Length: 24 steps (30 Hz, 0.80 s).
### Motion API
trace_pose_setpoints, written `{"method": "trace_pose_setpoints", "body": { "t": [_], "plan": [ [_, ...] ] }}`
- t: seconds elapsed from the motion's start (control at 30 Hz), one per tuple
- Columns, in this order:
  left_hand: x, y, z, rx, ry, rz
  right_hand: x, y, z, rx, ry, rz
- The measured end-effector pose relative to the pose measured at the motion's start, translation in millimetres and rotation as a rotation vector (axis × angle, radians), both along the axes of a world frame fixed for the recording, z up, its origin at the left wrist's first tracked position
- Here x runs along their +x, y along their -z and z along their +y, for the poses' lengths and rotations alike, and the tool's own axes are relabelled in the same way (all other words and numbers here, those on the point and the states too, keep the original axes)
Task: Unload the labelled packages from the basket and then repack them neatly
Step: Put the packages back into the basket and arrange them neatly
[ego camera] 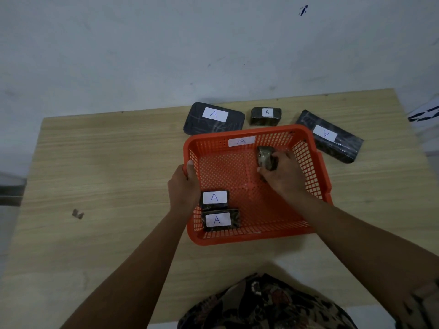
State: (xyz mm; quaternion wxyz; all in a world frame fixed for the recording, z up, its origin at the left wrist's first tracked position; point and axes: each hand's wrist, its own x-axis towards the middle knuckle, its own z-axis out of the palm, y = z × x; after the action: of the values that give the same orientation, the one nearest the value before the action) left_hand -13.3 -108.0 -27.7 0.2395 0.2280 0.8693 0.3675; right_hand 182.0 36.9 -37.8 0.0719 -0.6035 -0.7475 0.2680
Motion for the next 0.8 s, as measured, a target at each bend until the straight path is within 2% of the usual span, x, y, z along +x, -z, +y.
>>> {"method": "trace_pose_setpoints", "body": {
  "t": [0.13, 0.2, 0.27, 0.4, 0.47, 0.53, 0.8],
  "plan": [
    [0.4, -1.4, 0.4, 0.003, -0.001, -0.002, -1.9, -0.5, -1.8, -0.076, -0.042, -0.016],
    [0.8, -1.4, 0.3, 0.012, -0.004, -0.005, -2.5, -4.2, -1.4, -0.106, -0.013, 0.060],
    [1.7, -2.9, 0.6, 0.006, -0.012, -0.004, -3.6, -13.9, -1.7, -0.244, 0.084, 0.261],
    [2.6, -3.4, 1.2, -0.002, -0.009, 0.009, -0.7, -32.0, 0.3, -0.779, 0.452, 0.831],
    [2.7, -4.0, 0.9, -0.003, -0.005, 0.010, 4.8, -34.0, 1.2, -0.904, 0.476, 0.942],
    [2.5, -2.4, 0.6, 0.004, 0.004, 0.000, 8.5, -34.3, 0.1, -0.920, 0.400, 0.937],
    [2.2, 0.1, 0.5, -0.002, 0.005, 0.018, 14.2, -31.1, 3.4, -0.810, 0.134, 0.684]
  ]
}}
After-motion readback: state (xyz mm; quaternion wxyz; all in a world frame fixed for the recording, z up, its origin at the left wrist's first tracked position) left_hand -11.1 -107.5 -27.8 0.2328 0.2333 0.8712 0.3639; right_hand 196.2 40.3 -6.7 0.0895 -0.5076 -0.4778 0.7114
